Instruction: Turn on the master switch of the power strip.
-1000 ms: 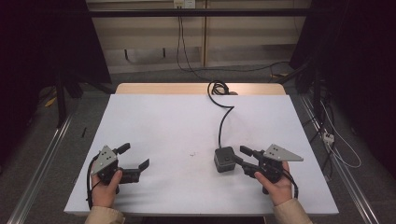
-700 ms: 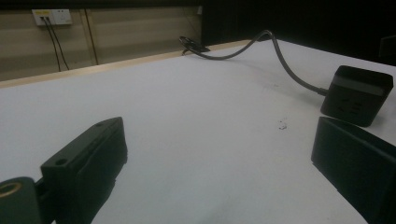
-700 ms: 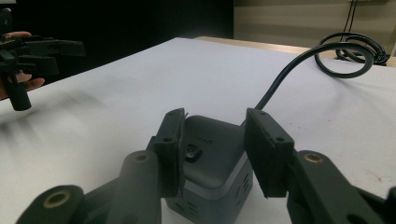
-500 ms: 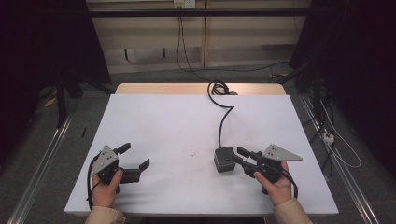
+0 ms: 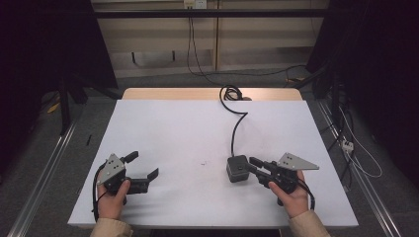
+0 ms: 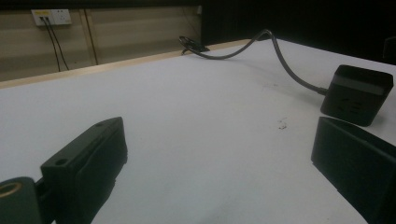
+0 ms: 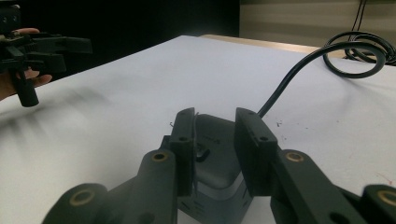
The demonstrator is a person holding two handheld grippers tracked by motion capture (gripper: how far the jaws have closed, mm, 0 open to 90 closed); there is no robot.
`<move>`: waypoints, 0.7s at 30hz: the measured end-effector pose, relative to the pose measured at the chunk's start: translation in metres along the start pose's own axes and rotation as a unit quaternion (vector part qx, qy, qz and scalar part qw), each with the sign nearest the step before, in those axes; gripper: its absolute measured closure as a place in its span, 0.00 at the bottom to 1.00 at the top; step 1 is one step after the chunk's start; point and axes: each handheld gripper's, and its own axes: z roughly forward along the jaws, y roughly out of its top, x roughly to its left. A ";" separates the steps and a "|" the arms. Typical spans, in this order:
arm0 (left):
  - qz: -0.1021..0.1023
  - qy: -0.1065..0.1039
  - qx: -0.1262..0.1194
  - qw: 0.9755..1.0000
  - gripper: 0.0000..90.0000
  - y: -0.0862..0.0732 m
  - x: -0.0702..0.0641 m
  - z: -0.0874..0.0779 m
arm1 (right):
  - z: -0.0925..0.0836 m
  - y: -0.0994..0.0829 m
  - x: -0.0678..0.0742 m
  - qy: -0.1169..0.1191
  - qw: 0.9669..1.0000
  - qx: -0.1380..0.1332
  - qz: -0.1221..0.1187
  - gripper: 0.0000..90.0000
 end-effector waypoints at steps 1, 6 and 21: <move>0.001 0.000 0.000 1.000 0.04 0.000 0.000 0.000 | 0.000 0.000 0.000 0.000 1.000 0.000 0.000 0.79; 0.000 0.000 0.000 1.000 0.04 0.000 0.000 0.000 | 0.000 0.000 0.000 0.001 1.000 0.001 0.000 0.83; 0.001 -0.001 -0.001 1.000 0.04 0.000 0.000 0.000 | 0.001 0.000 0.000 0.005 1.000 0.009 0.004 0.93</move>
